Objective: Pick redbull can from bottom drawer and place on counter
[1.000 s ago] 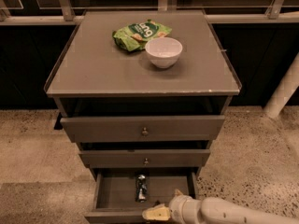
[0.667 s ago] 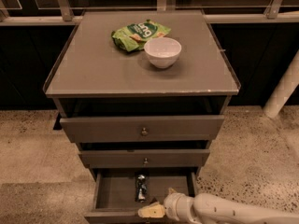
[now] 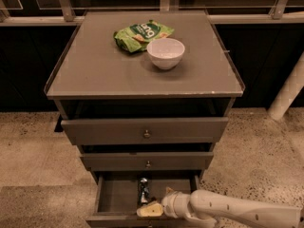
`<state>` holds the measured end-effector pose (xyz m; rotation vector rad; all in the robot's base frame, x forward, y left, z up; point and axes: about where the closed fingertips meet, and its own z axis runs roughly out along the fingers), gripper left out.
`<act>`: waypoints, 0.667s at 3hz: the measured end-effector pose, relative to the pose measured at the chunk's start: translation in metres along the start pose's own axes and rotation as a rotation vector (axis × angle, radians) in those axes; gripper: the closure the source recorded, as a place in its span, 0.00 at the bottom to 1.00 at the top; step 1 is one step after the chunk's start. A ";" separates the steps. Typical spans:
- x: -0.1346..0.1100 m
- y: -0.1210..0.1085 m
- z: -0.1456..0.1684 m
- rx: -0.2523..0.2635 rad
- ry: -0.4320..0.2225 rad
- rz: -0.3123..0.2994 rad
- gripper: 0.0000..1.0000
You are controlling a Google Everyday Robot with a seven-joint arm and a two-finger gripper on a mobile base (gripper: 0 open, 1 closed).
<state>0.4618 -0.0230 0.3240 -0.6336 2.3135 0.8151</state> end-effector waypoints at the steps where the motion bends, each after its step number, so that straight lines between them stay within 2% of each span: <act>1: 0.004 -0.007 0.004 0.028 -0.018 0.021 0.00; 2: 0.001 -0.036 0.018 0.092 -0.083 0.012 0.00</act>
Offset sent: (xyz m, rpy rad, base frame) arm 0.0677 -0.0317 -0.0525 -0.0255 -0.1648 -0.1987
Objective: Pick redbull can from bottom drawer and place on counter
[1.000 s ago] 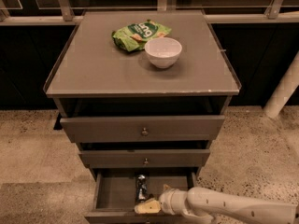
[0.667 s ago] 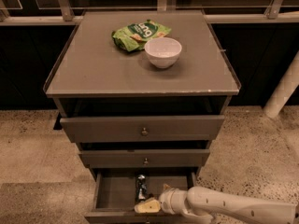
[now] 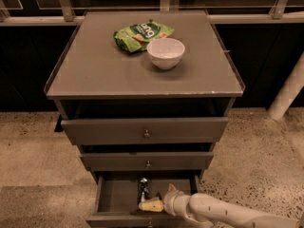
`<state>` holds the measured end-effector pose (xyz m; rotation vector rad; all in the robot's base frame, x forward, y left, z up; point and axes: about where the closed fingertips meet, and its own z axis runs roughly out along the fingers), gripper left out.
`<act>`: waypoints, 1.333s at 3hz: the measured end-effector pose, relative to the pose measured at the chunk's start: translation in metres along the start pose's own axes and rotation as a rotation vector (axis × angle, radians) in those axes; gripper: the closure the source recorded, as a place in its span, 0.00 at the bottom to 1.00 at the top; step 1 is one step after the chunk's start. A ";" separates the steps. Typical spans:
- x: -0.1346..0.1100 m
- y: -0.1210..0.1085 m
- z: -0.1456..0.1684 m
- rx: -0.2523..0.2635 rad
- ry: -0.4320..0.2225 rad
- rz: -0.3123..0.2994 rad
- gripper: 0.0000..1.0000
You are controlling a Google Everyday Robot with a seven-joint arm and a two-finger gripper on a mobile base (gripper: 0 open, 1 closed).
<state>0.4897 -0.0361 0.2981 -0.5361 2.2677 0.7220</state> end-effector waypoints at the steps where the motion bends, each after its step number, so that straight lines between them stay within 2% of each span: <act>1: -0.005 -0.030 0.020 0.050 -0.061 0.000 0.00; 2: 0.002 -0.048 0.046 0.046 -0.078 0.043 0.00; 4: 0.008 -0.054 0.056 0.077 -0.096 0.065 0.00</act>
Offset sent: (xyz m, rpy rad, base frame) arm 0.0697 -0.0087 -0.0798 0.0780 -0.0173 -0.1209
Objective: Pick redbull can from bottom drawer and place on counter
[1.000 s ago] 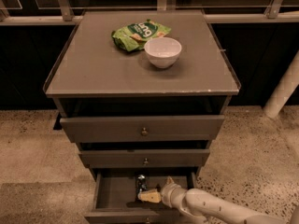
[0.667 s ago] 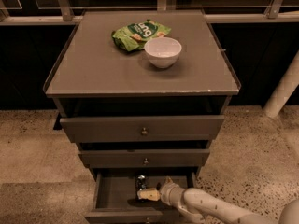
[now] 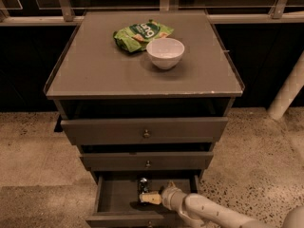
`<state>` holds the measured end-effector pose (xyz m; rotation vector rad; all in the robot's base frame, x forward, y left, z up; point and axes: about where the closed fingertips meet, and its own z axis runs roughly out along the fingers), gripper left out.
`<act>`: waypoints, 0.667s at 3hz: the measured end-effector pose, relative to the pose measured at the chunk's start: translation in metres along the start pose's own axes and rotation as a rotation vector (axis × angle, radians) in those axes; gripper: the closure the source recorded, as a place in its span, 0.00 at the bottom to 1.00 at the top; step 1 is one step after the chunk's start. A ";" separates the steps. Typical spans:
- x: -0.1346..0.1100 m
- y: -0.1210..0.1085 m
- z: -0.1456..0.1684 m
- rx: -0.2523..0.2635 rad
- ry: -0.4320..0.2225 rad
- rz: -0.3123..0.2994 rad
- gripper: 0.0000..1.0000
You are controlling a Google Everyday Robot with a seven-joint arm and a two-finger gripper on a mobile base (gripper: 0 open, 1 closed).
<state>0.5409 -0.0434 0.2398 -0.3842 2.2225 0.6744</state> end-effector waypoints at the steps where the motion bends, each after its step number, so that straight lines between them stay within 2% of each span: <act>1: 0.013 0.006 0.030 -0.008 0.005 -0.018 0.00; 2: 0.022 0.010 0.057 -0.006 0.013 -0.029 0.00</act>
Offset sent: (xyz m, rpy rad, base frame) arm 0.0239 0.0587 -0.0692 -0.0353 -0.0069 0.0325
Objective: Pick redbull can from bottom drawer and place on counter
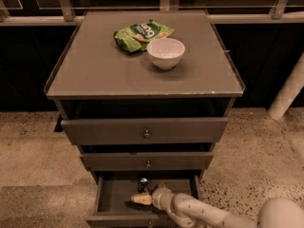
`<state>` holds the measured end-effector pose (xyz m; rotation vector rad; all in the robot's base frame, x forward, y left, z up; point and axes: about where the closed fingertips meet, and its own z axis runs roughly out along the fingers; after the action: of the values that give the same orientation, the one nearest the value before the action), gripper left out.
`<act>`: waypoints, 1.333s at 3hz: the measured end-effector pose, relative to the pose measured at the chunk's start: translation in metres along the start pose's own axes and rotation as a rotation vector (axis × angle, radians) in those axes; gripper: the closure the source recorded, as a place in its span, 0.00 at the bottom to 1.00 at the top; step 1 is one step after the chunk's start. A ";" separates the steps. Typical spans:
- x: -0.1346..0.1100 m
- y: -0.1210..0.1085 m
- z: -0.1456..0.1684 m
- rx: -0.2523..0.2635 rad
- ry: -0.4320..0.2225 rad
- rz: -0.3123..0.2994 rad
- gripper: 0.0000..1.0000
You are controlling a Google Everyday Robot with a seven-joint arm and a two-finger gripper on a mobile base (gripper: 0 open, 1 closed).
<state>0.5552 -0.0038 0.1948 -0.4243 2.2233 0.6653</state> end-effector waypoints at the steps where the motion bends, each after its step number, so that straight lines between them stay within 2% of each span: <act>1: 0.008 0.003 0.018 0.018 0.009 -0.014 0.00; 3: 0.018 0.003 0.037 0.048 0.024 -0.022 0.00; 4: 0.031 -0.004 0.046 0.076 0.056 -0.013 0.00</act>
Offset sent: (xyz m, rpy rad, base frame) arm 0.0092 0.0209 -0.0431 -0.0783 0.0076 -0.0401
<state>0.5639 0.0170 0.1438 -0.4233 2.2883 0.5659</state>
